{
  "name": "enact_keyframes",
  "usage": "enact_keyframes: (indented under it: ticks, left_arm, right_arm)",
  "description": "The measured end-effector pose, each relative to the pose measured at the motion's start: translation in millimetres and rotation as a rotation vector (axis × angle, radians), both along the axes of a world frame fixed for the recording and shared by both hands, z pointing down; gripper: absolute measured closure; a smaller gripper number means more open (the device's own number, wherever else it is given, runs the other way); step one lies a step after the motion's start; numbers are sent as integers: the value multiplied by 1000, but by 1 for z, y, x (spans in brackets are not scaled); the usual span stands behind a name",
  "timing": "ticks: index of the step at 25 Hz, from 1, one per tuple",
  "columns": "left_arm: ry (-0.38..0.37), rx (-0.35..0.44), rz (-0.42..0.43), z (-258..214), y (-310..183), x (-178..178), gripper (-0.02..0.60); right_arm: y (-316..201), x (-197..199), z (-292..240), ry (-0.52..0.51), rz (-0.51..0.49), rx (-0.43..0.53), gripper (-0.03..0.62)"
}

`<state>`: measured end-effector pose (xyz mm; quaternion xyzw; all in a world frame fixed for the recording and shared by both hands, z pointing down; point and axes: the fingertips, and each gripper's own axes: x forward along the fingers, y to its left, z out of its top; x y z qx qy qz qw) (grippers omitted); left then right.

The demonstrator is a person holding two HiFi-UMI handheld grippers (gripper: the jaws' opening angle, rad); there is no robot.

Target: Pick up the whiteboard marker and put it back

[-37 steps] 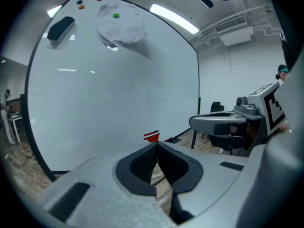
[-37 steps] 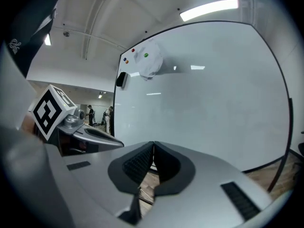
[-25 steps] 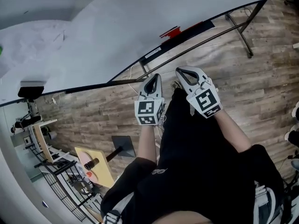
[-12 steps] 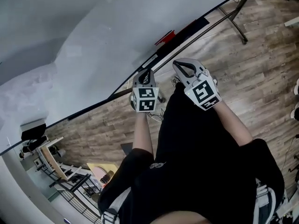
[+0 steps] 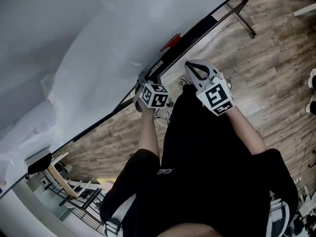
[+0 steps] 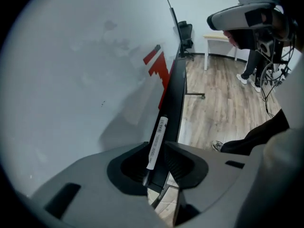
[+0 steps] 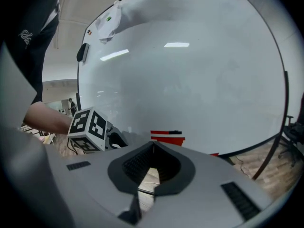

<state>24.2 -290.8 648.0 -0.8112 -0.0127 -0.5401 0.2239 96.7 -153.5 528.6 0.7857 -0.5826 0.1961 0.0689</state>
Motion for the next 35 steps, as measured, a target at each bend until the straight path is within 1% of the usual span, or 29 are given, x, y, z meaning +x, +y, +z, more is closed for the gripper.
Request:
enact_keyframes:
  ticks: [5, 9, 12, 16, 21, 24, 27, 30, 32, 35]
  left_arm:
    - [-72, 53, 41, 12, 2, 2, 494]
    - [-103, 104, 60, 20, 2, 4, 494]
    - [-116, 130, 59, 24, 3, 3, 498]
    - [-123, 142, 43, 25, 1, 4, 506]
    - [-107, 142, 8, 24, 1, 4, 506]
    - [-66, 102, -32, 18, 6, 2, 511]
    - [4, 76, -68, 7, 10, 3, 512]
    - [77, 42, -81, -5, 17, 5, 512]
    - [151, 23, -70, -18, 25, 9, 512]
    - [291, 5, -24, -44, 44, 19, 512]
  right_arm:
    - [16, 12, 1, 1, 34, -8, 591]
    - [30, 20, 6, -3, 64, -17, 591]
    - [40, 20, 7, -4, 76, -19, 591]
    - [49, 20, 6, -6, 88, -19, 591]
    - [57, 21, 2, 5, 87, -12, 591]
    - [60, 20, 0, 10, 76, -5, 591]
    - [62, 18, -1, 9, 61, 2, 591]
    - [60, 13, -2, -3, 43, 11, 591]
    - [57, 9, -6, -15, 28, 31, 591]
    - [51, 5, -15, -42, 8, 80, 591]
